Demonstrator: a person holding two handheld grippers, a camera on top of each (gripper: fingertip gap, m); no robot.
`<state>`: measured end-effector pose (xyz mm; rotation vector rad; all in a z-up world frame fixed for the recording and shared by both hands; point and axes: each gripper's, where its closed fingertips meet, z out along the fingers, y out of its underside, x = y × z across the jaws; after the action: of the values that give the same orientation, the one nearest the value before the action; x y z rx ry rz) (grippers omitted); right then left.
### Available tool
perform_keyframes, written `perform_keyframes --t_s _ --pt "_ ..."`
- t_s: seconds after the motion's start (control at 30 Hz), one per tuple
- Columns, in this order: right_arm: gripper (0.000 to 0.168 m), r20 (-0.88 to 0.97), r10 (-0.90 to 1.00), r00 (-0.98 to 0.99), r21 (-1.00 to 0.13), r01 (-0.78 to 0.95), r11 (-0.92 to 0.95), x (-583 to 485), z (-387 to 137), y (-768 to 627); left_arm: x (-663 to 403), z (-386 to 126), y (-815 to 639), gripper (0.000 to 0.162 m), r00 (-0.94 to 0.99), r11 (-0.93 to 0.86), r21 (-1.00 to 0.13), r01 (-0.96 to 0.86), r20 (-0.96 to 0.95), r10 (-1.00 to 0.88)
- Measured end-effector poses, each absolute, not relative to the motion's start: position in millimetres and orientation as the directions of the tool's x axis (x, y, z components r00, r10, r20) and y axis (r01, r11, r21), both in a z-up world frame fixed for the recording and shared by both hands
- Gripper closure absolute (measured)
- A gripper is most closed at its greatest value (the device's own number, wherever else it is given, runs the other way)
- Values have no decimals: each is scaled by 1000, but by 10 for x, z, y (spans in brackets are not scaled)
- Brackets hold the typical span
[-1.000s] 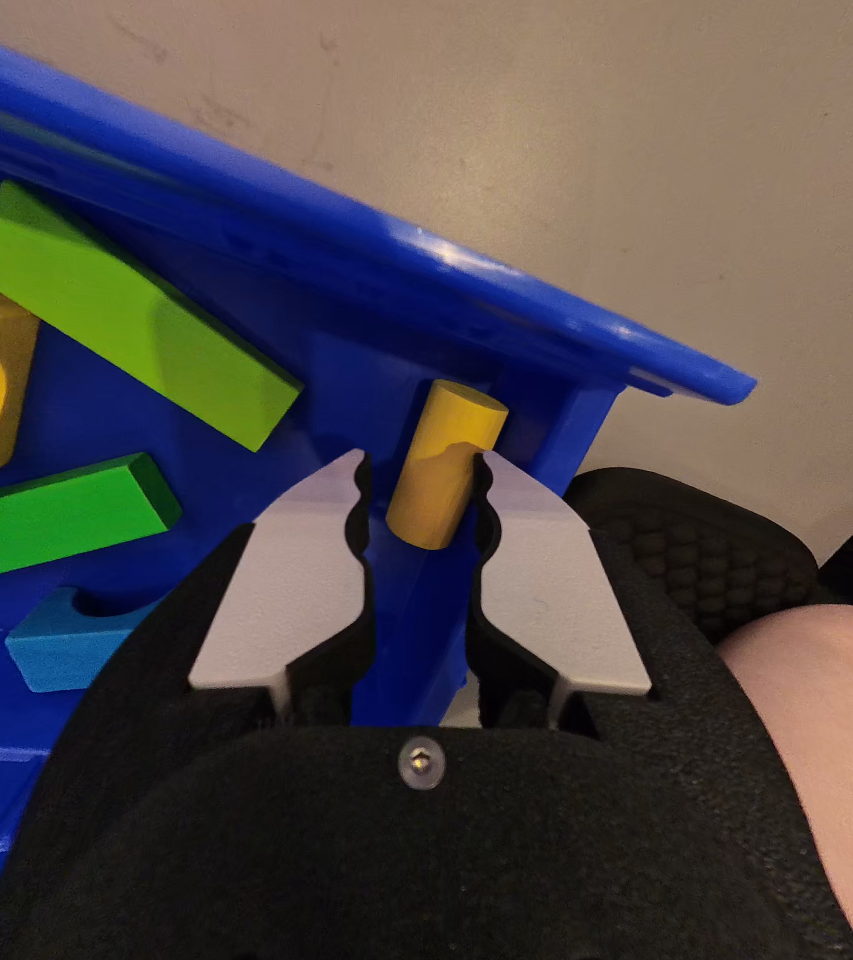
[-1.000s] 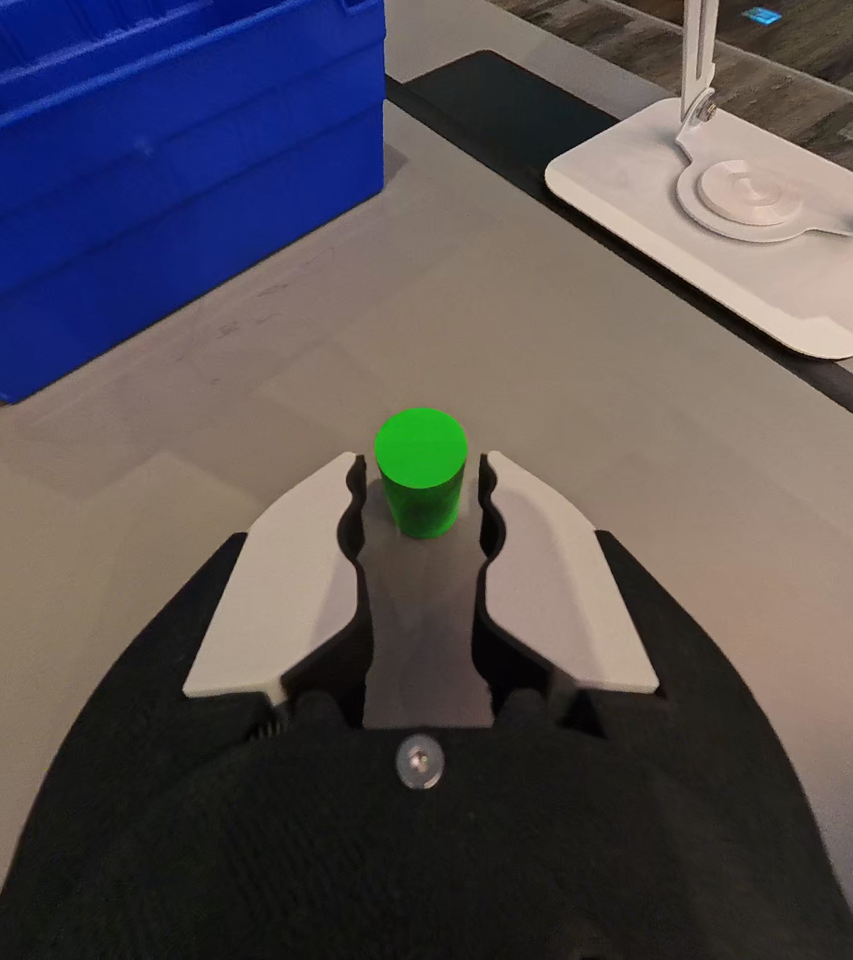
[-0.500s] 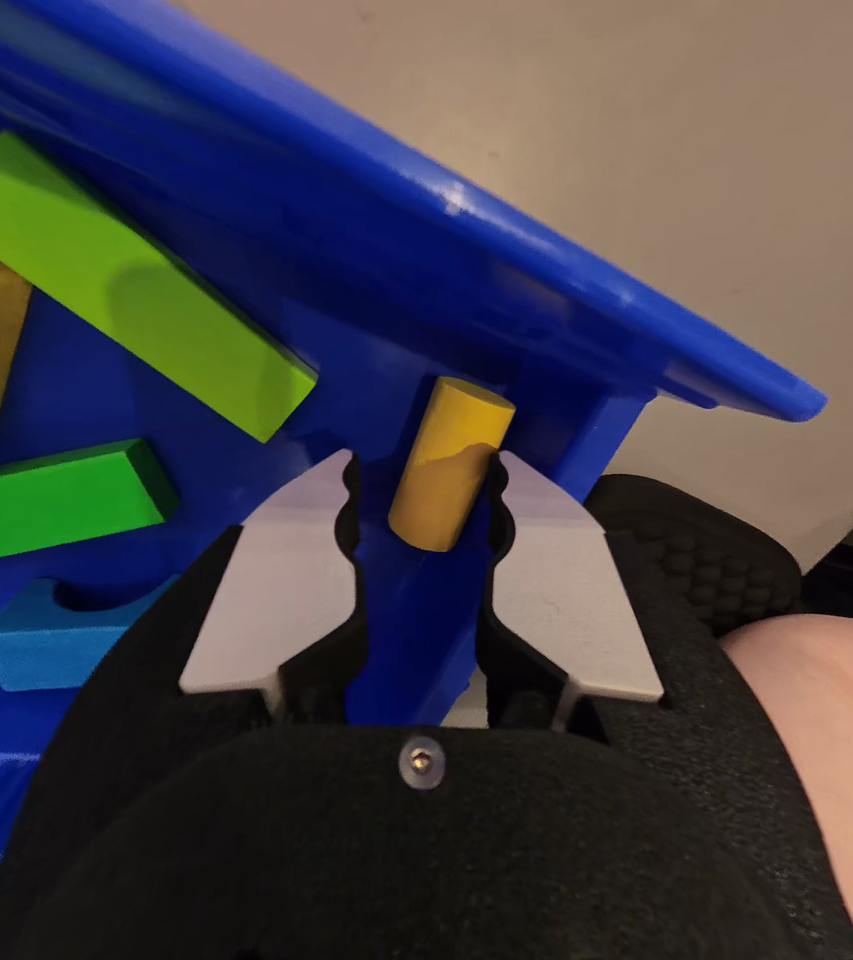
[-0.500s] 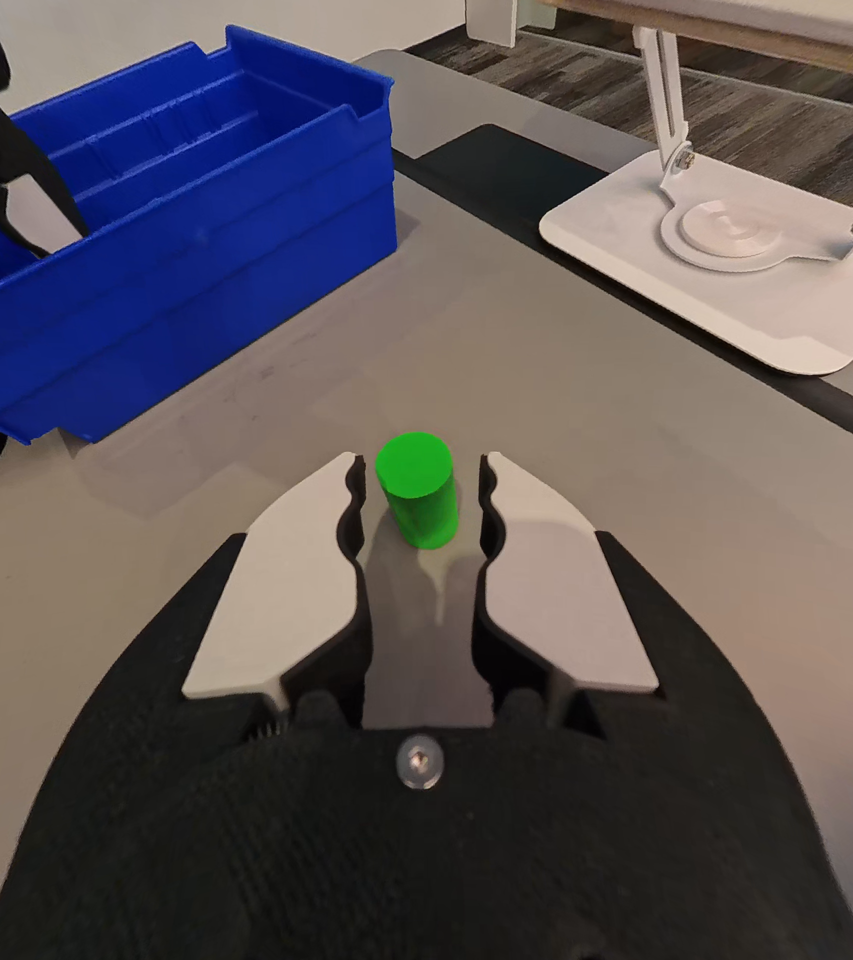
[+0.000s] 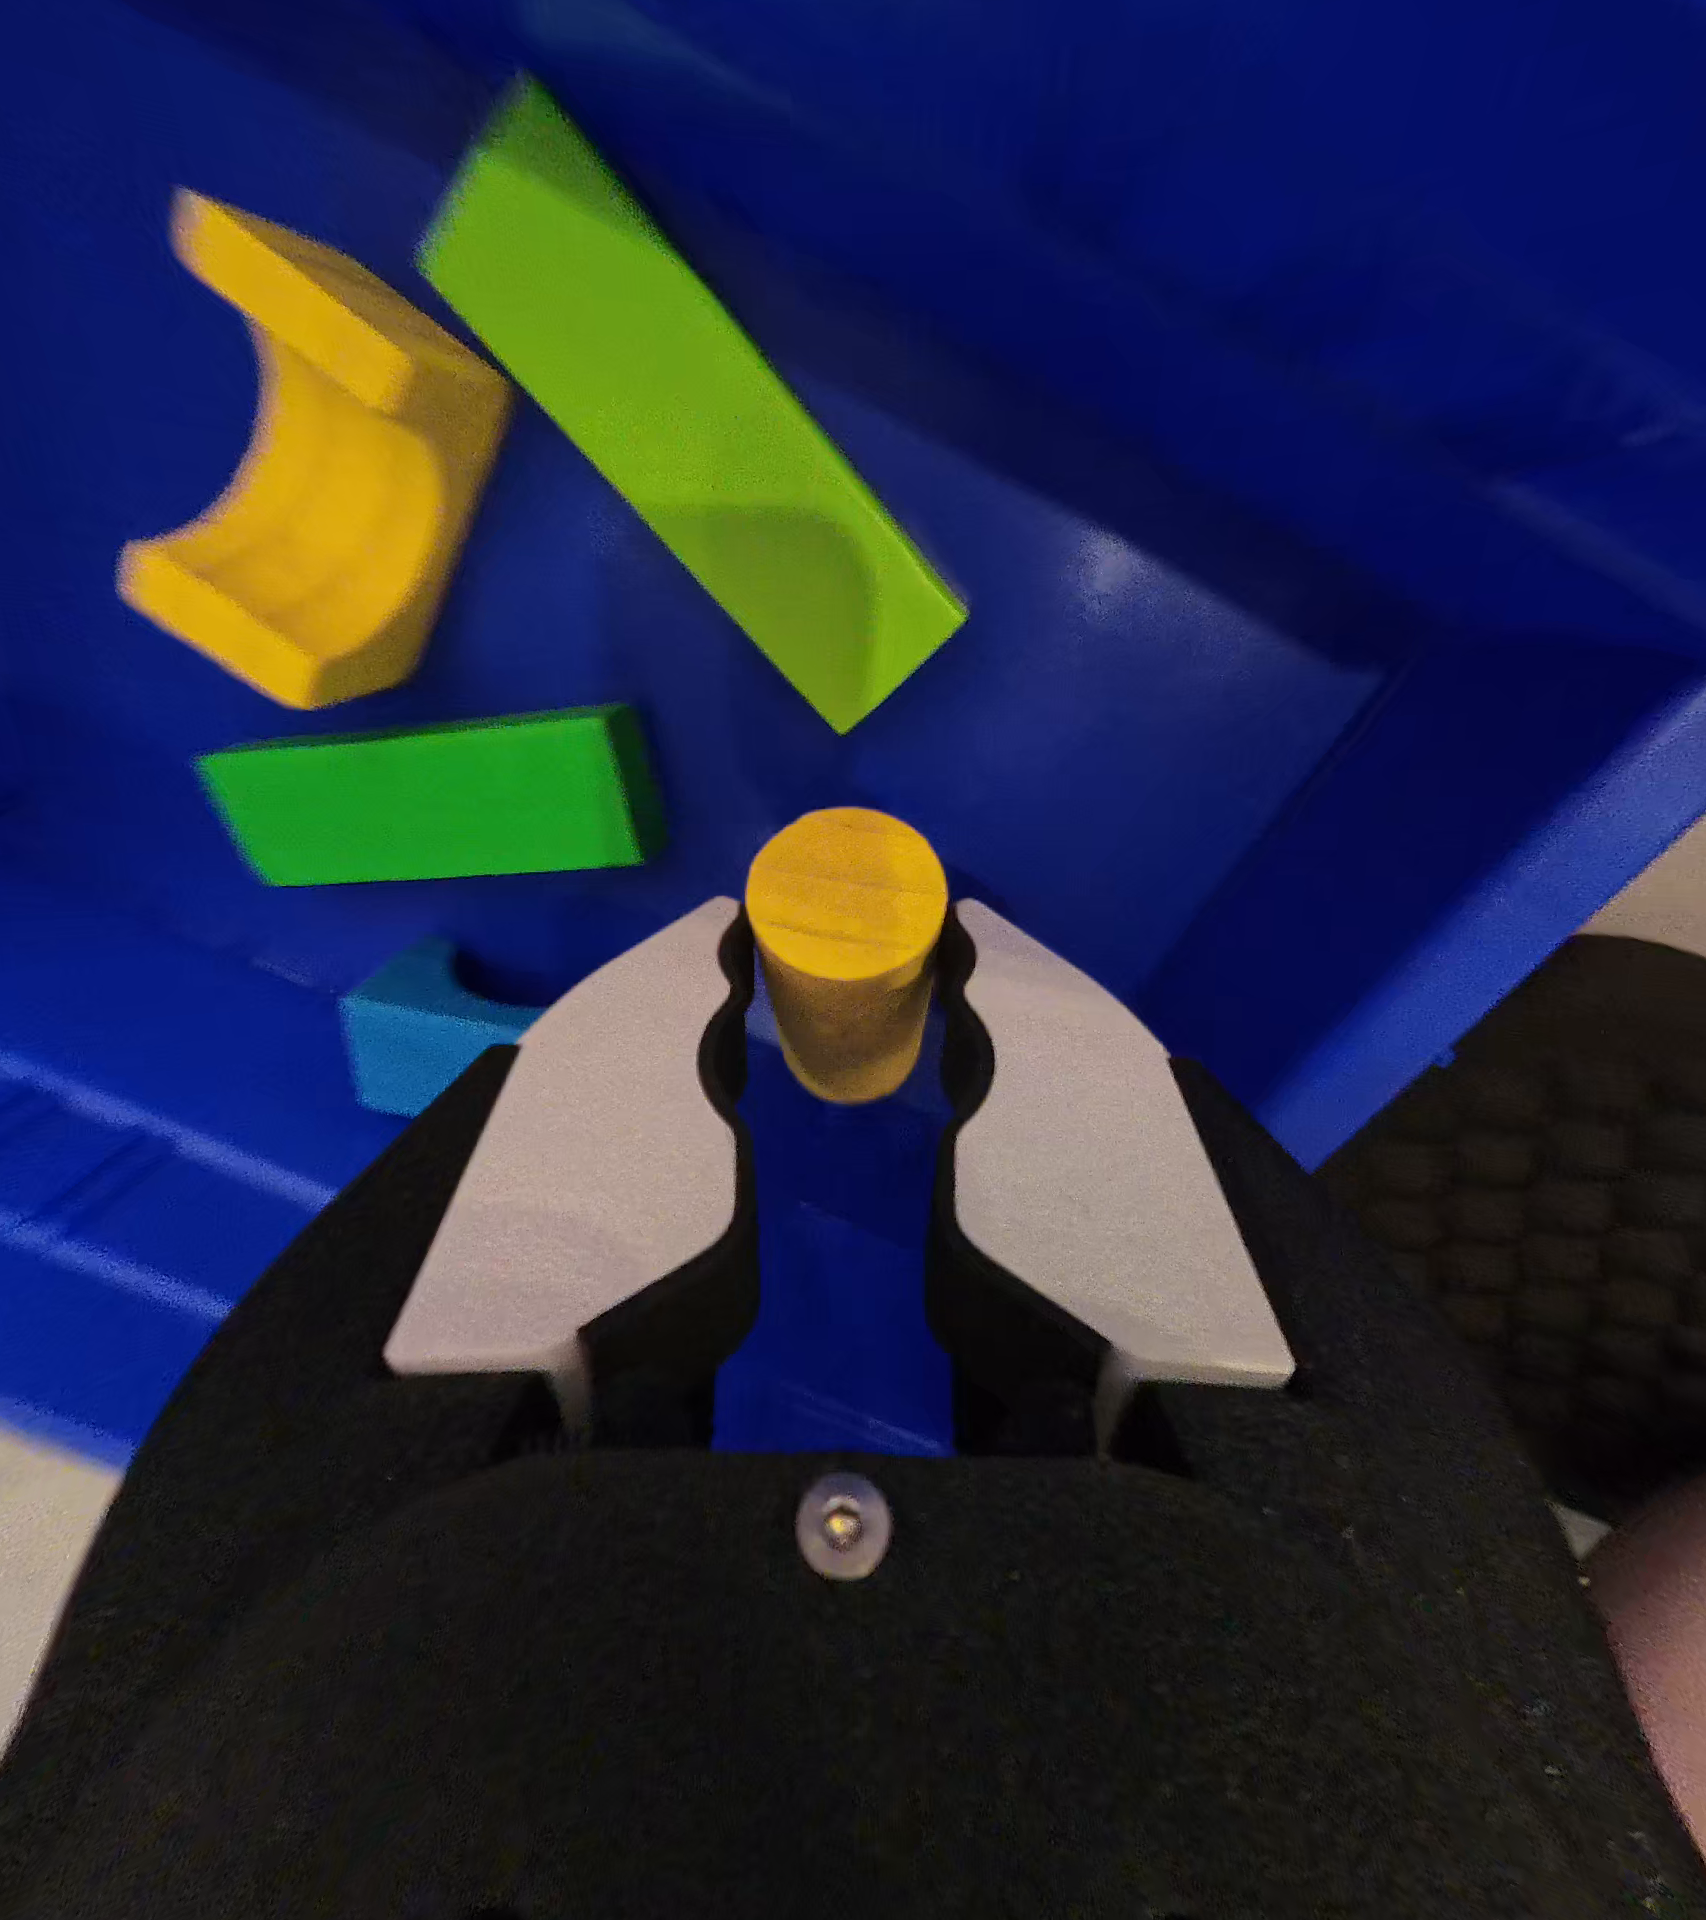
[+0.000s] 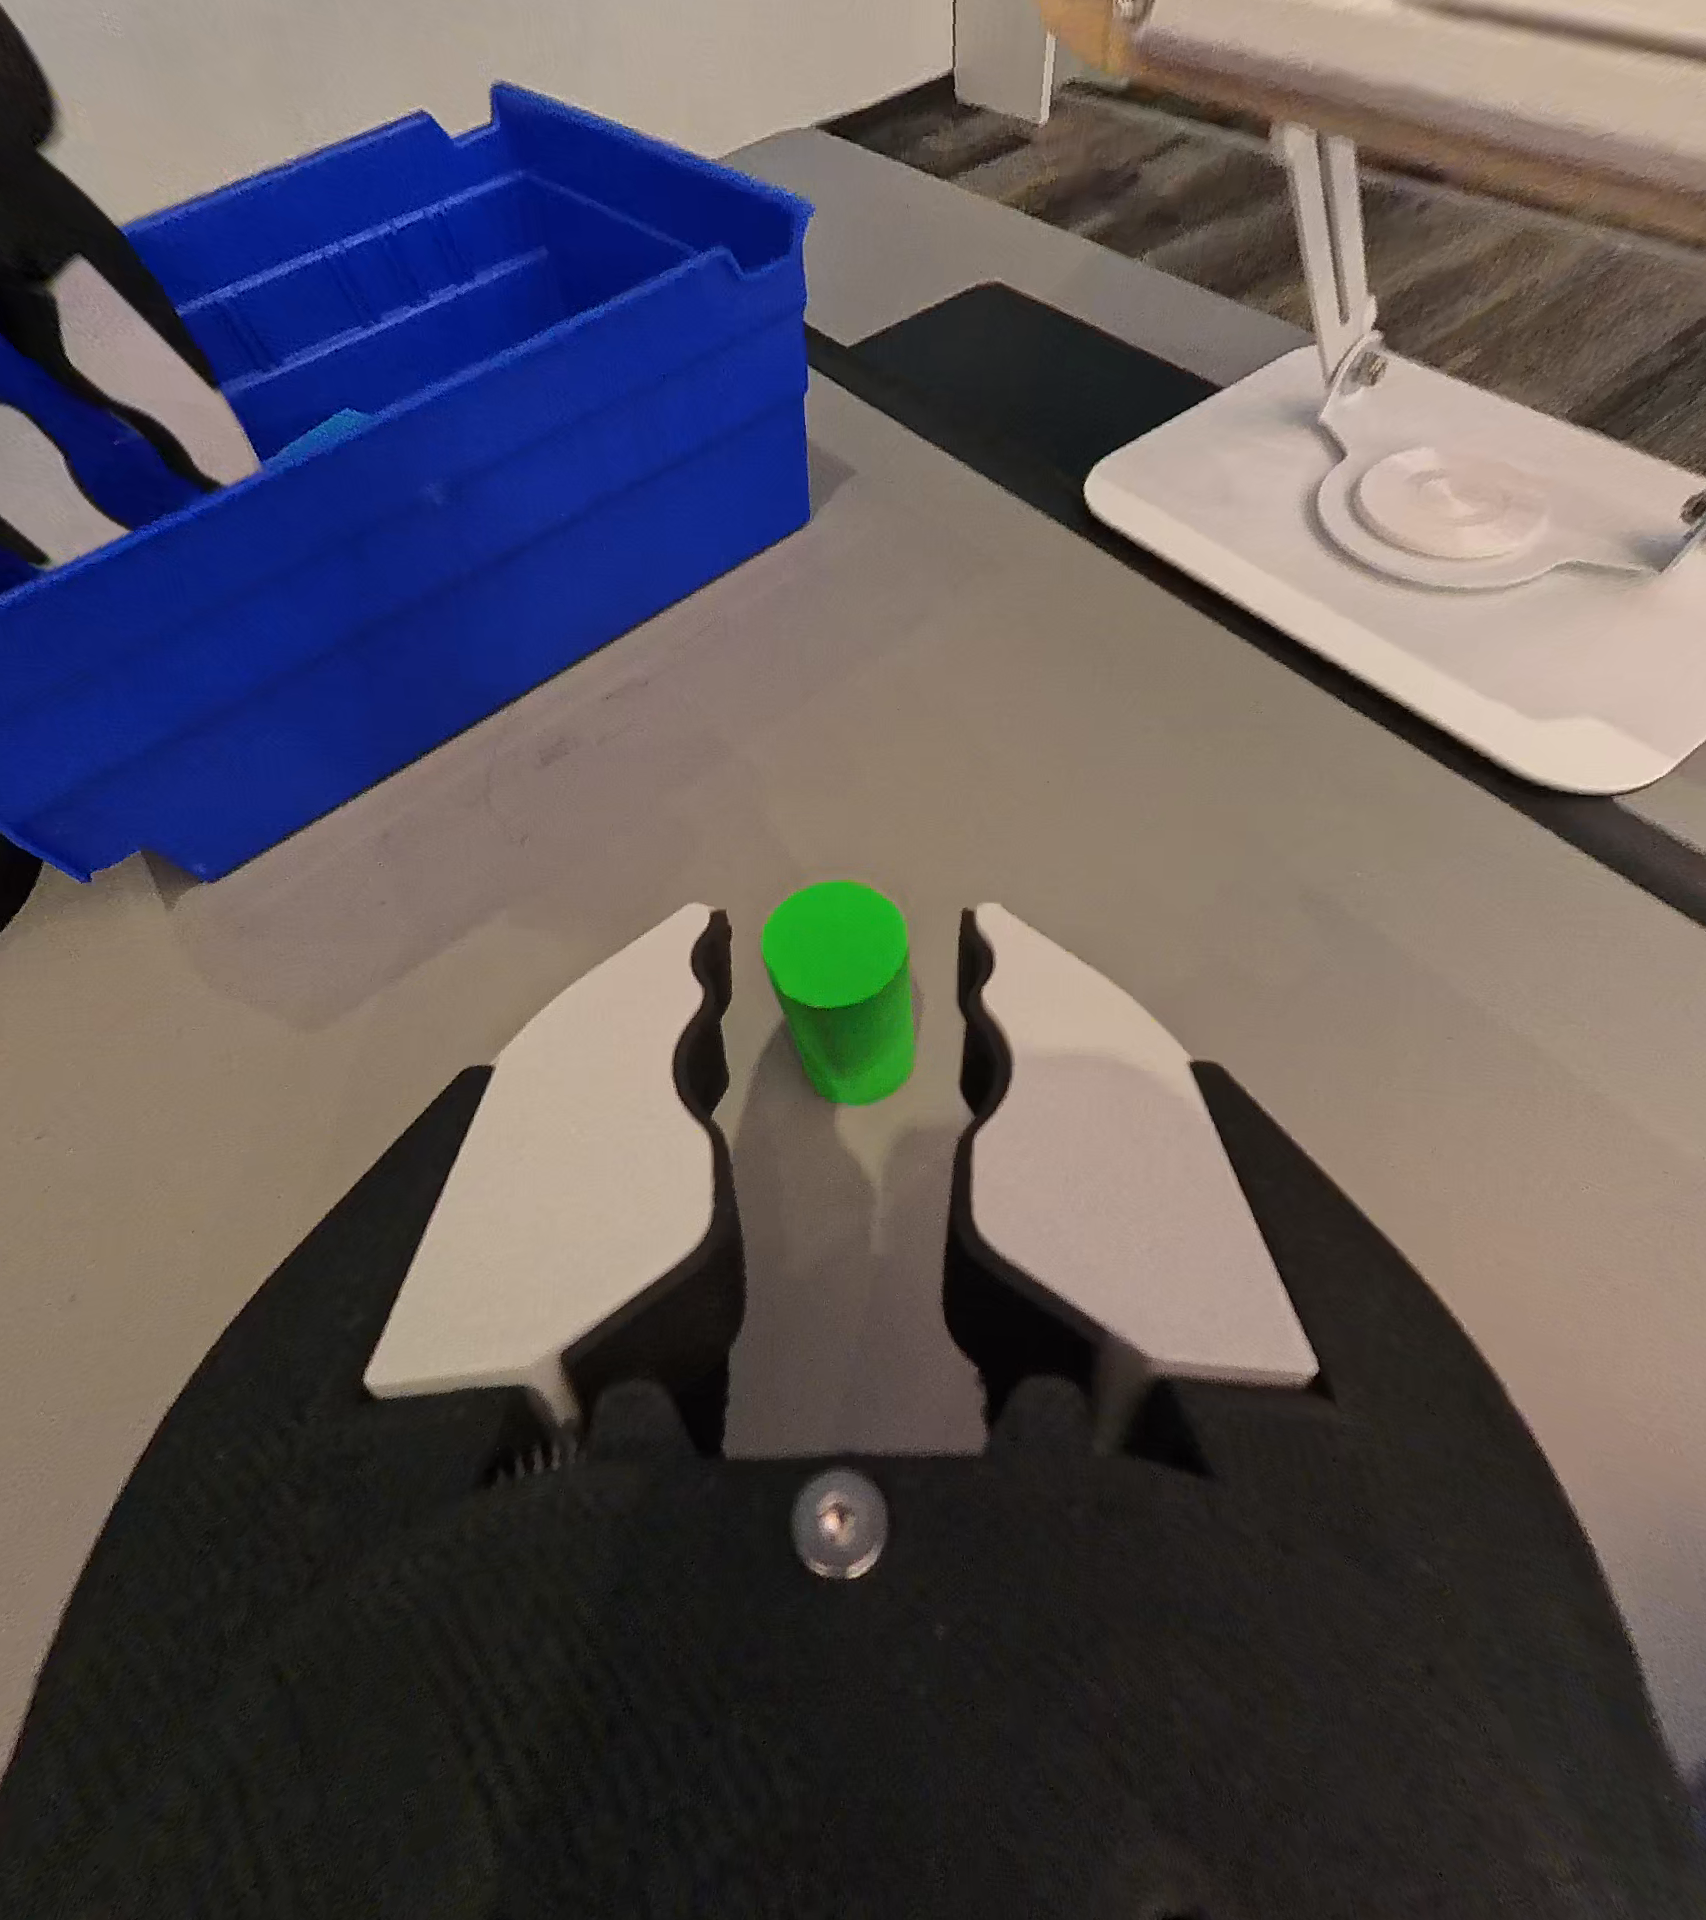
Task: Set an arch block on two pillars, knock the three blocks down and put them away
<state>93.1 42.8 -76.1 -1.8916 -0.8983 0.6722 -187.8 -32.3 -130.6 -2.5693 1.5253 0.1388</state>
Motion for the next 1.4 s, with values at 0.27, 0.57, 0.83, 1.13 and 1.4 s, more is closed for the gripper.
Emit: perform_keyframes --t_s 0.27,0.57,0.83,1.13,1.4 --pt "126 126 893 431 -975 221 30 710 24 -25 -802 -11 -326 128 346 -55 -676 -735 -304 -888" --pt "117 173 973 154 -973 182 144 290 248 -813 241 504 -781 128 148 128 -879 -460 -218 -965" --pt "121 264 948 178 -932 300 203 249 126 -819 477 286 -915 128 60 169 -832 -529 -235 -970" --pt "135 282 948 148 -898 388 207 261 -33 -802 472 160 -887 126 56 145 -810 -568 -214 -975" --pt "136 35 746 665 -961 226 -156 1119 -295 274 297 360 -639 106 211 46 -870 -490 -169 -963"
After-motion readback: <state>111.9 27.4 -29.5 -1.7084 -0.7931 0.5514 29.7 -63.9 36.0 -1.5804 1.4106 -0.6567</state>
